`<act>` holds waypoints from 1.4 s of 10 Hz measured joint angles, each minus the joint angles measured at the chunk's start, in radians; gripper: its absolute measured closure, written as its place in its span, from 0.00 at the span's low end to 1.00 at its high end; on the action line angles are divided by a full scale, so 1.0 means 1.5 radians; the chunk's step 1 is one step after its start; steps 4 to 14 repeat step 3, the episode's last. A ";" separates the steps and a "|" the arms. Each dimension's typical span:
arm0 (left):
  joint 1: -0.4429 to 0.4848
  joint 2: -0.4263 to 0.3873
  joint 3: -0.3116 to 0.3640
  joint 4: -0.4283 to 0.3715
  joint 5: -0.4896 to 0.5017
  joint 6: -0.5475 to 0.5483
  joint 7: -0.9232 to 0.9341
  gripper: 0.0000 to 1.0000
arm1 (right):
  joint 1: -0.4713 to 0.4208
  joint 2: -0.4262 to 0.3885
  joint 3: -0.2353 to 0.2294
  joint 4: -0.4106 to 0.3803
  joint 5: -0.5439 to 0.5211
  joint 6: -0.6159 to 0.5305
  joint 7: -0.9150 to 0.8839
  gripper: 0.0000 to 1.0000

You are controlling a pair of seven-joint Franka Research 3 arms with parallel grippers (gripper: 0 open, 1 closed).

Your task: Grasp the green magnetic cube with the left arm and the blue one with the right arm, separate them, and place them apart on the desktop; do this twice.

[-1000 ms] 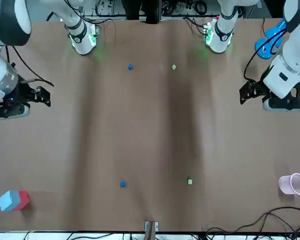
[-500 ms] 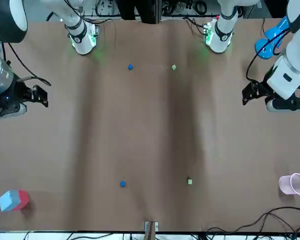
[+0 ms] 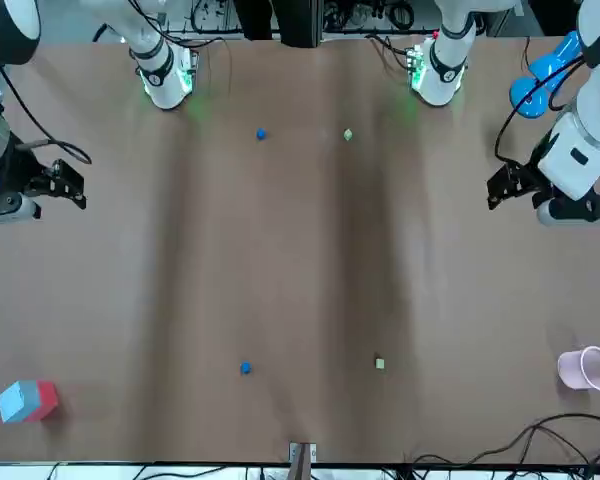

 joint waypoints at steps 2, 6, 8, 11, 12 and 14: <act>0.006 0.000 0.000 0.000 0.000 0.000 0.000 0.00 | 0.001 0.000 0.000 0.000 0.000 0.000 0.009 0.00; 0.007 0.000 0.000 0.000 0.000 0.000 0.000 0.00 | 0.001 0.000 0.000 0.000 0.000 -0.003 0.017 0.00; 0.007 0.000 0.000 0.000 0.000 0.000 0.000 0.00 | 0.001 0.000 0.000 0.000 0.000 -0.003 0.017 0.00; 0.007 0.000 0.000 0.000 0.000 0.000 0.000 0.00 | 0.001 0.000 0.000 0.000 0.000 -0.003 0.017 0.00; 0.007 0.000 0.000 0.000 0.000 0.000 0.000 0.00 | 0.001 0.000 0.000 0.000 0.000 -0.003 0.017 0.00; 0.007 0.000 0.000 0.000 0.000 0.000 0.000 0.00 | 0.001 0.000 0.000 0.000 0.000 -0.003 0.017 0.00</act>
